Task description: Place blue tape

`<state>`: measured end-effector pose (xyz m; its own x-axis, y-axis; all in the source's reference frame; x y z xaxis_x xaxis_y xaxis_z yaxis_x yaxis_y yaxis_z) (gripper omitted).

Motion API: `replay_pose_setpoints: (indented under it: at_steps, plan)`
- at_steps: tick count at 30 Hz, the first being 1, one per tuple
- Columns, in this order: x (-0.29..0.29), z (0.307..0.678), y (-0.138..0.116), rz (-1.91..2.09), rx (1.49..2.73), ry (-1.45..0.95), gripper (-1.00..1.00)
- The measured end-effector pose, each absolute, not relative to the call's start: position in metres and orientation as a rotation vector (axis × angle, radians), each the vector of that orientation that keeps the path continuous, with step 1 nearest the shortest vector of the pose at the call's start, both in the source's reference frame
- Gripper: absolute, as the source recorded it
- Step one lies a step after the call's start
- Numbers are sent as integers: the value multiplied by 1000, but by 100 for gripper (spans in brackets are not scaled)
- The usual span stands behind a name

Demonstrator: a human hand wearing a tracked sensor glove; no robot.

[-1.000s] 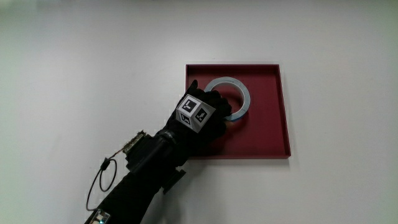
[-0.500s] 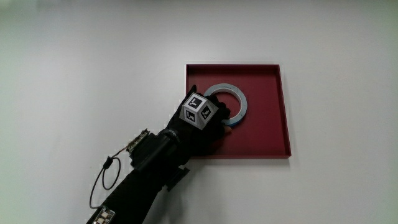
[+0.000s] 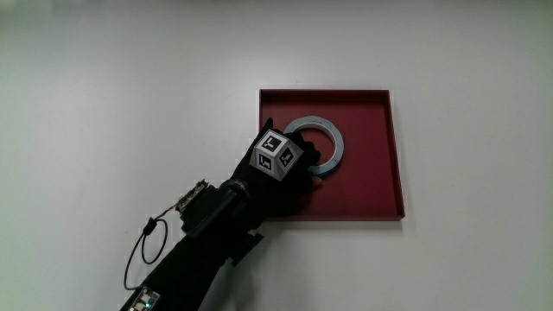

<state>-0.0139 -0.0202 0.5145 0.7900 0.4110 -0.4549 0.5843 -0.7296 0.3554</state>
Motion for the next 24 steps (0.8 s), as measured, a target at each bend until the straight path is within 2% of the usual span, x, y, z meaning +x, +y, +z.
replay_pose_setpoints:
  at_steps: [7,18,24]
  plan:
    - [-22,514,-21,-529,2487,690,-63]
    - [-58,470,-20,-634,2470,662,-100]
    - [-94,447,-20,-638,2527,696,-100]
